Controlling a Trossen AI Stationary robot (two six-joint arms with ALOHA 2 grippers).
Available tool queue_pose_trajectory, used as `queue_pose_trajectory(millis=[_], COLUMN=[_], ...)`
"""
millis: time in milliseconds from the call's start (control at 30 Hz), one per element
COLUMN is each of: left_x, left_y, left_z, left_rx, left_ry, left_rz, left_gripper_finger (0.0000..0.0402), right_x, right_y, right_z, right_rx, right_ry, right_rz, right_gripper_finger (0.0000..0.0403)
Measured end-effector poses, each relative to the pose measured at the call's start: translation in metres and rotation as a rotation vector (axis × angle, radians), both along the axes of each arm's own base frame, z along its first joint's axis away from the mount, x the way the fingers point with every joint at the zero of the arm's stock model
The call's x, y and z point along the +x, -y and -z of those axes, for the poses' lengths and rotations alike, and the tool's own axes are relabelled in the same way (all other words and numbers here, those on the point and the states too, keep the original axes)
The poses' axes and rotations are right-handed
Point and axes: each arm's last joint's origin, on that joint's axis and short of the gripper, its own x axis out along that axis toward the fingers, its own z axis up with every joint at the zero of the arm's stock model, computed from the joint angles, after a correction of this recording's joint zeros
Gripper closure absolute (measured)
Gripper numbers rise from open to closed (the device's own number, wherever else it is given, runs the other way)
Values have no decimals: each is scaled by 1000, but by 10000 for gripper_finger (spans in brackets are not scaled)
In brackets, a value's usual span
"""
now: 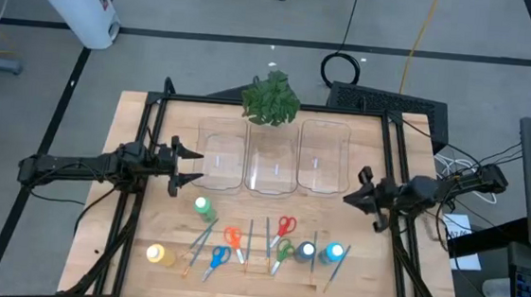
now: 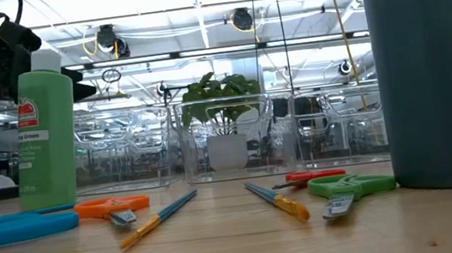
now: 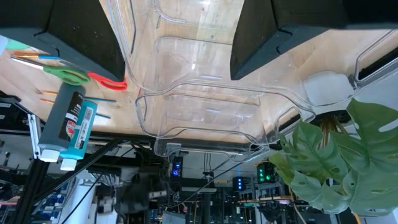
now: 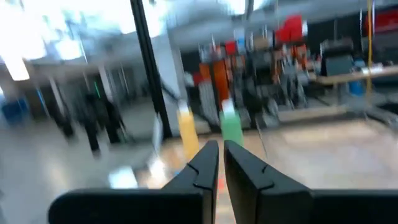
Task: Pick & Place Paint Supplies
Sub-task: Put the light blue paint bottle into the right transparent bin
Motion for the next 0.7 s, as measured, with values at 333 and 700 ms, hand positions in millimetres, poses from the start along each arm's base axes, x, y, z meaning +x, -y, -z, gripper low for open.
queue_pose_trajectory(millis=[333,700], left_x=[0,0], left_y=[0,0], left_z=[0,0], left_rx=[0,0], left_ry=[0,0], left_rz=[0,0], left_gripper_finger=[107,107], right_x=[-12,-4], right_y=[5,1], right_z=[-30,-36], right_rx=[82,-9], right_ry=[325,387], right_rz=[51,53], right_gripper_finger=[385,267])
